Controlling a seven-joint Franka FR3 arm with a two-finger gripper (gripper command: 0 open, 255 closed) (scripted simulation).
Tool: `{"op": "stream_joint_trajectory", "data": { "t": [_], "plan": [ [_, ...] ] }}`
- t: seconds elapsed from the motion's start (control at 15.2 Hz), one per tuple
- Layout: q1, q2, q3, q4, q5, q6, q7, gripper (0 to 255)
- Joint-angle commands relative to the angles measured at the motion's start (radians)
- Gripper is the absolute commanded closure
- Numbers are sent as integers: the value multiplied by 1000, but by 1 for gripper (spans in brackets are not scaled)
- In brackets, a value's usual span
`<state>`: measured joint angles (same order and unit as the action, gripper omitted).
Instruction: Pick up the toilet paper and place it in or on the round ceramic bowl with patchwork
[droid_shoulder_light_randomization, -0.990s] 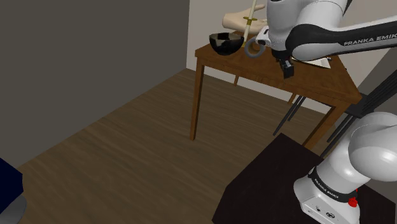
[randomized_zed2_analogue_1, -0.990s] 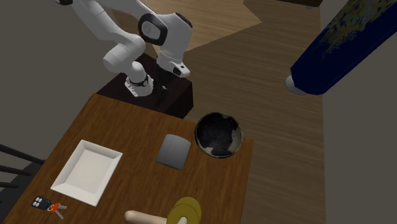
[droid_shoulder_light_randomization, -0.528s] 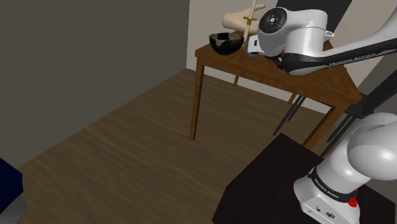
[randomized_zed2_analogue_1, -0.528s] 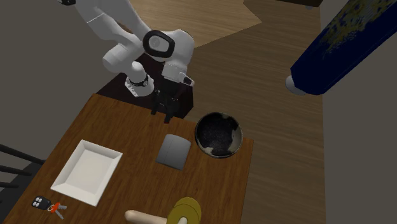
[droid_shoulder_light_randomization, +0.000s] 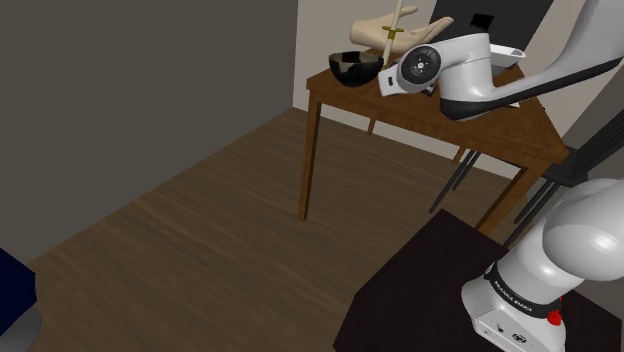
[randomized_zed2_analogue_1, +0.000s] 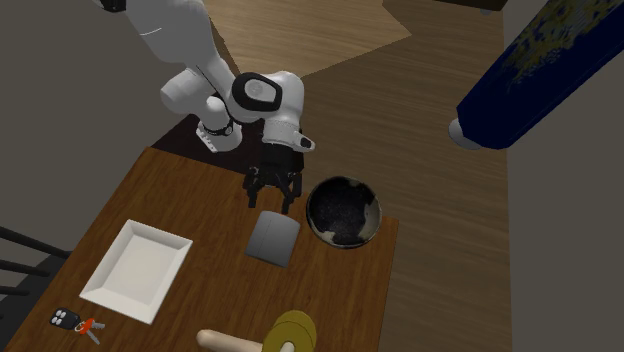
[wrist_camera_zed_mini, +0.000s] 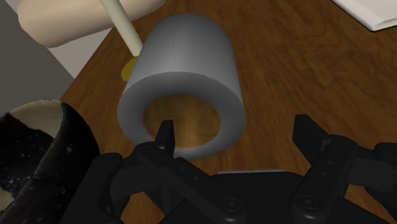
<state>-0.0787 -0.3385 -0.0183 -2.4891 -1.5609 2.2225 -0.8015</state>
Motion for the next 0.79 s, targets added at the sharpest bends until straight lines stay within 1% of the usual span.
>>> {"op": "stream_joint_trajectory", "data": {
  "t": [0.0,0.26,0.73],
  "plan": [
    [-9,23,-11,13,-29,18,11,0],
    [-26,64,-33,39,-68,47,31,0],
    [-26,64,-33,39,-68,46,31,0]
  ]
}}
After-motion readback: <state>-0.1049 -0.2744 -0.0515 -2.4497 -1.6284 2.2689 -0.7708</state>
